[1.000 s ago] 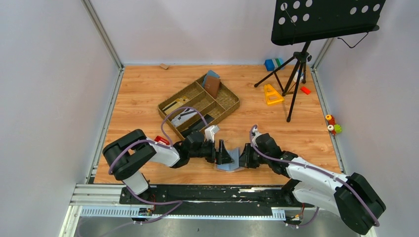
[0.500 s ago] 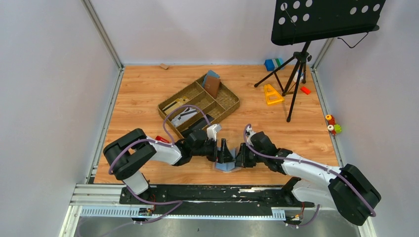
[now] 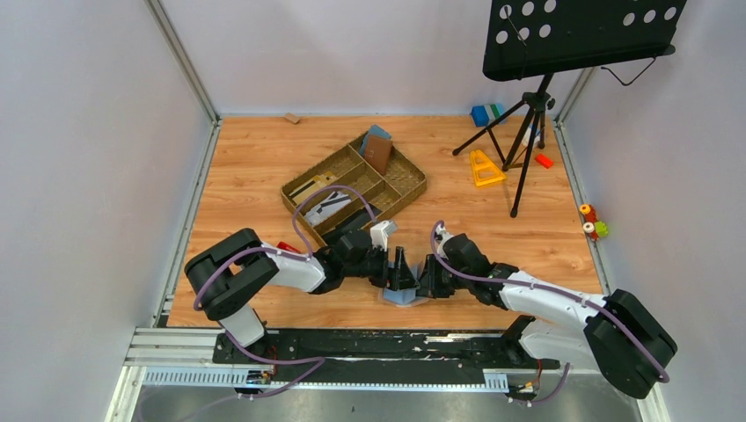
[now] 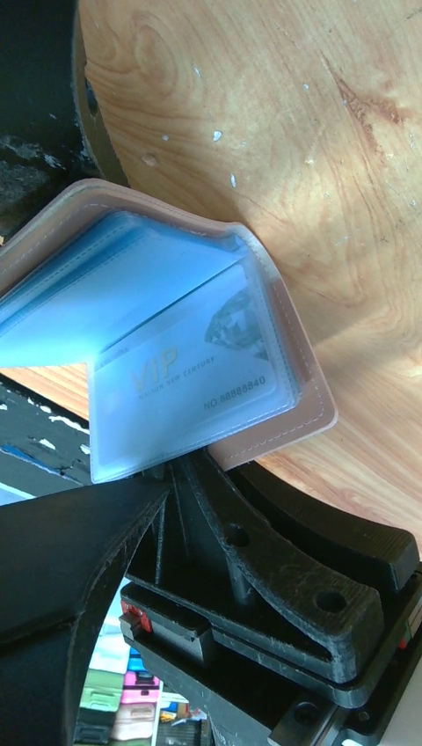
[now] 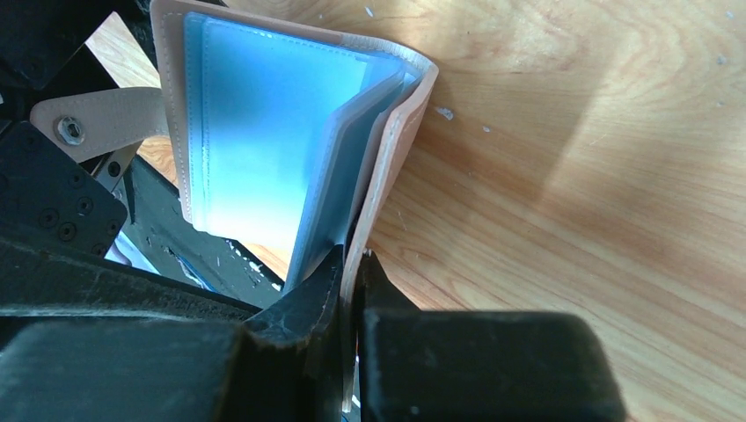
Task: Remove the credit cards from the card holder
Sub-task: Remove the credit card from the card holder.
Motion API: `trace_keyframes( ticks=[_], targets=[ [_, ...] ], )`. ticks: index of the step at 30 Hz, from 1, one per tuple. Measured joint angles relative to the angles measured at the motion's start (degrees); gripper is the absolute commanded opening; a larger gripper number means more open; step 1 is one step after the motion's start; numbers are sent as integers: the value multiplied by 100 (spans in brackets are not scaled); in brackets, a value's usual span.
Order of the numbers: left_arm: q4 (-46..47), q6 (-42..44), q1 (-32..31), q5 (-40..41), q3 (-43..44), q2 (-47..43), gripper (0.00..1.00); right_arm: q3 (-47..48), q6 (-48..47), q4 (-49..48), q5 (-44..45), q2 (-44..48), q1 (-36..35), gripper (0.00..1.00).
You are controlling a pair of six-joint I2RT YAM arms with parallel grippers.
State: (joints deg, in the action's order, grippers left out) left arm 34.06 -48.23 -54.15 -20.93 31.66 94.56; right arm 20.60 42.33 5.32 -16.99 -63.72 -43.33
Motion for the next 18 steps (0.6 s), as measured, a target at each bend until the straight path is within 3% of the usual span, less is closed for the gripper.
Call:
trace_keyframes(
  ticks=[5,18],
  targets=[
    [15,-2,-9,4,-15,0,88,2,11,20,39,-26,-4,11],
    [691,-140,-13,-87,-358,9,93,2,50,205,142,256,-11,11]
  ],
)
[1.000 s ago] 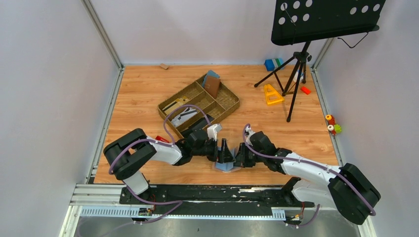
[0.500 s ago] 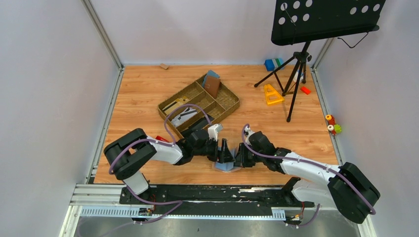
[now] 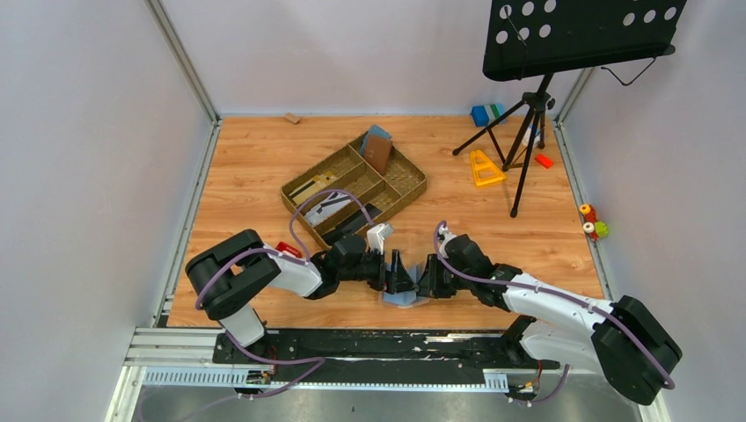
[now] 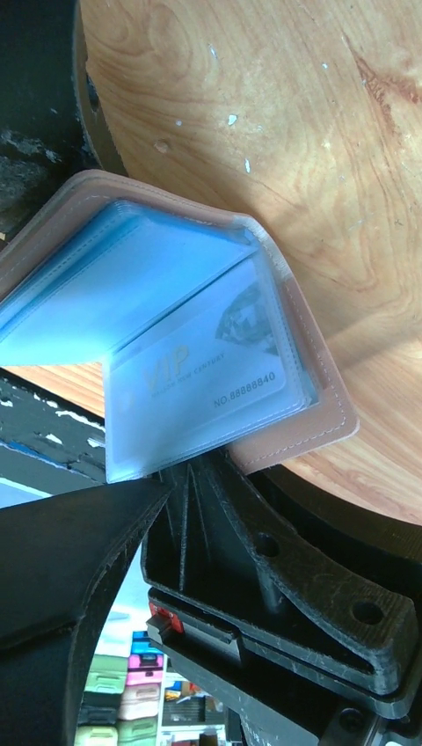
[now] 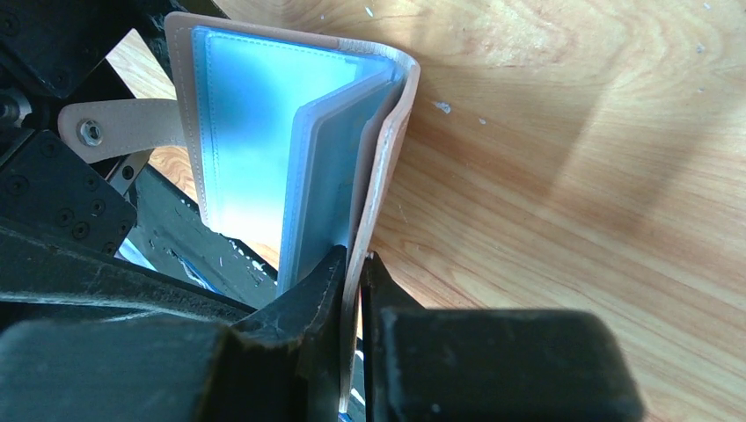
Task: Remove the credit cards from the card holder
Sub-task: Remove the credit card from the card holder.
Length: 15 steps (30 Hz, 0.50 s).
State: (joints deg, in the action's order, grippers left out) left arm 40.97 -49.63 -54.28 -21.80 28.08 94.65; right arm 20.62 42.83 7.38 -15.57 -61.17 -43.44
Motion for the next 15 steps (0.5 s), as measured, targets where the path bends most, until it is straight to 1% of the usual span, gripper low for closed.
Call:
trace_keyframes(
  ticks=[7,15],
  targets=[
    [136,-42,0,-22,-28,48,90,0,15,2,-37,-24,0,11],
    [129,-63,0,-39,-31,61,76,0,22,-15,-57,-125,2,10]
  ],
)
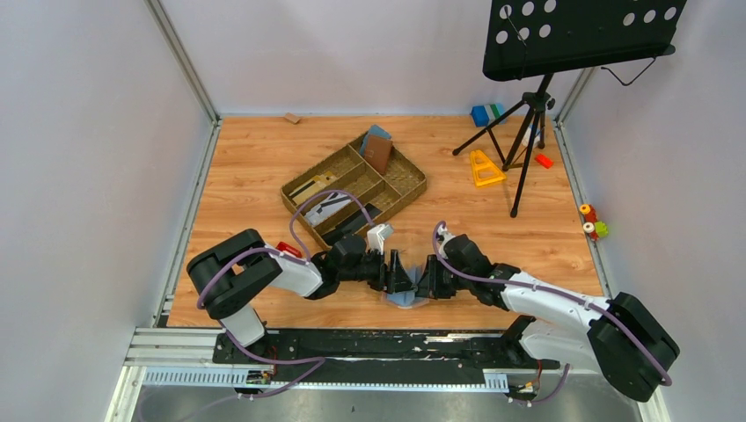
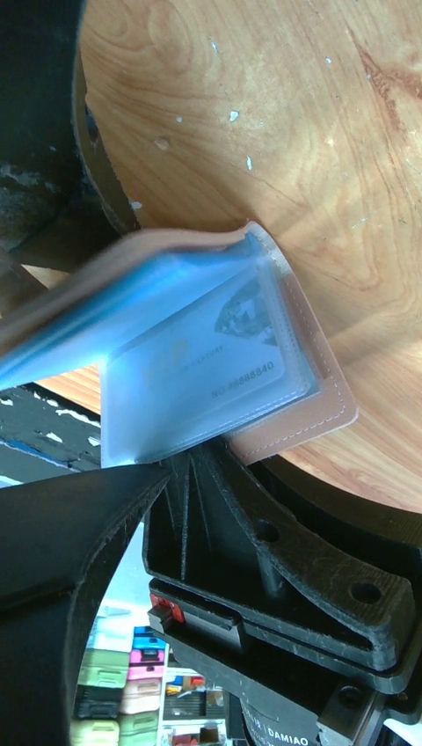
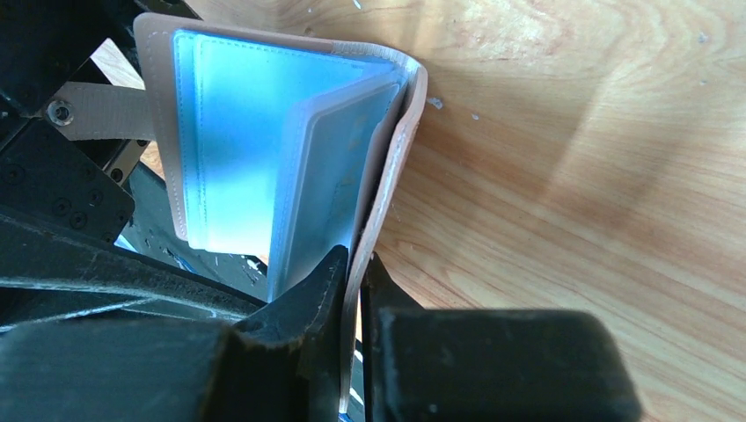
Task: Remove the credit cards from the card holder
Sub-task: Remove the credit card from the card holder.
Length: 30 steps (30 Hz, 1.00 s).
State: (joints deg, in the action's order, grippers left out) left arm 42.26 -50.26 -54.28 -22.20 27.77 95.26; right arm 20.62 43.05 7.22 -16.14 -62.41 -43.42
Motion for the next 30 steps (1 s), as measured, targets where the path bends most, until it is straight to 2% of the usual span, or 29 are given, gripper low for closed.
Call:
trace_keyframes(
  ticks=[5,10,14,16,18,20,30],
  targets=[
    [4,-4,0,-26,-9,0,72,-17,42,-28,0,-11,0,11],
    [57,-20,0,-39,-96,-48,62,-118,142,-87,-13,17,81,32],
    [98,-28,-2,-109,-114,-72,55,-262,214,-109,-44,236,153,38],
    [136,-39,-2,-136,-114,-72,56,-348,240,-103,-44,481,199,39],
    [153,-44,-4,-142,-116,-72,63,-411,275,-85,-37,741,243,39],
    [173,-50,-7,-140,-122,-72,67,-466,302,-87,-17,988,280,41],
    [173,-63,-7,-157,-160,-70,68,-662,494,-48,197,1432,391,64]
  ],
)
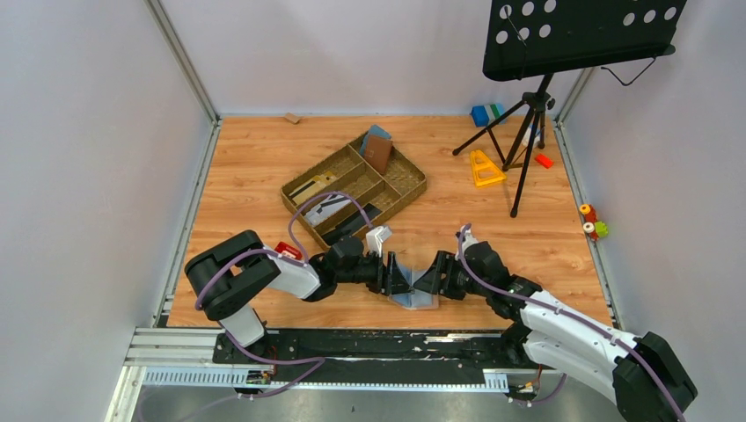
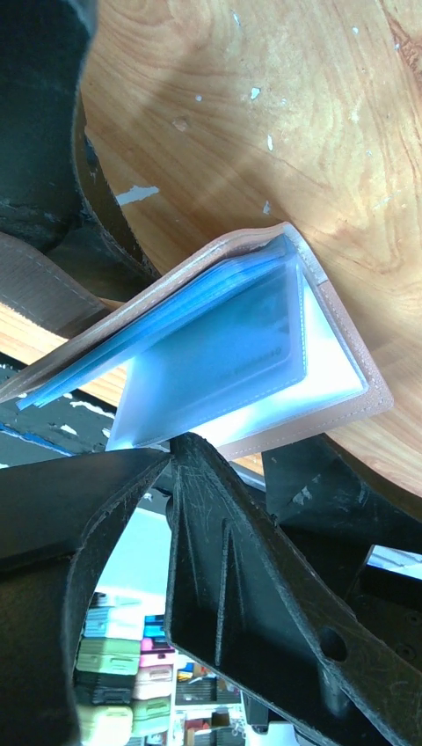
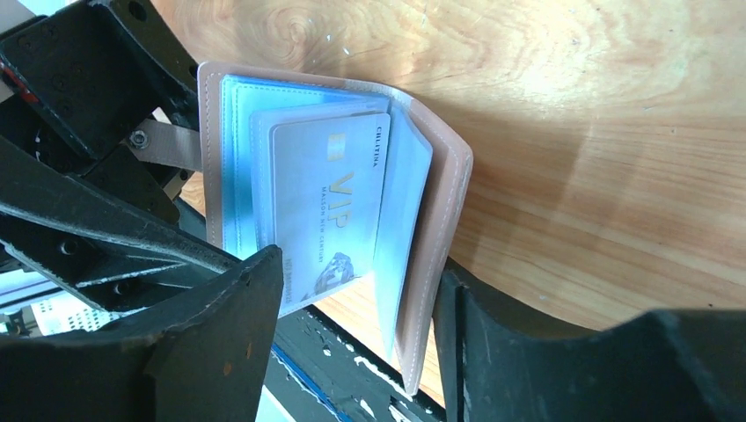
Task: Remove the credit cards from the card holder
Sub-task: Remove the credit card from the card holder.
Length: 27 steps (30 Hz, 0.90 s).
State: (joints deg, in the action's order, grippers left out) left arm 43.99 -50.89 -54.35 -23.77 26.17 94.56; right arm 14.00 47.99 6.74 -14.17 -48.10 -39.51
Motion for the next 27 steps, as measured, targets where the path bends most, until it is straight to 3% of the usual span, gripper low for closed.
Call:
trace_keyframes(
  ticks=[9,27],
  targets=[
    [7,0,0,-17,-20,0,68,-2,306,-70,129,-2,59,78],
    [44,7,0,-164,-20,94,68,216,339,-275,28,-708,61,83]
  ],
)
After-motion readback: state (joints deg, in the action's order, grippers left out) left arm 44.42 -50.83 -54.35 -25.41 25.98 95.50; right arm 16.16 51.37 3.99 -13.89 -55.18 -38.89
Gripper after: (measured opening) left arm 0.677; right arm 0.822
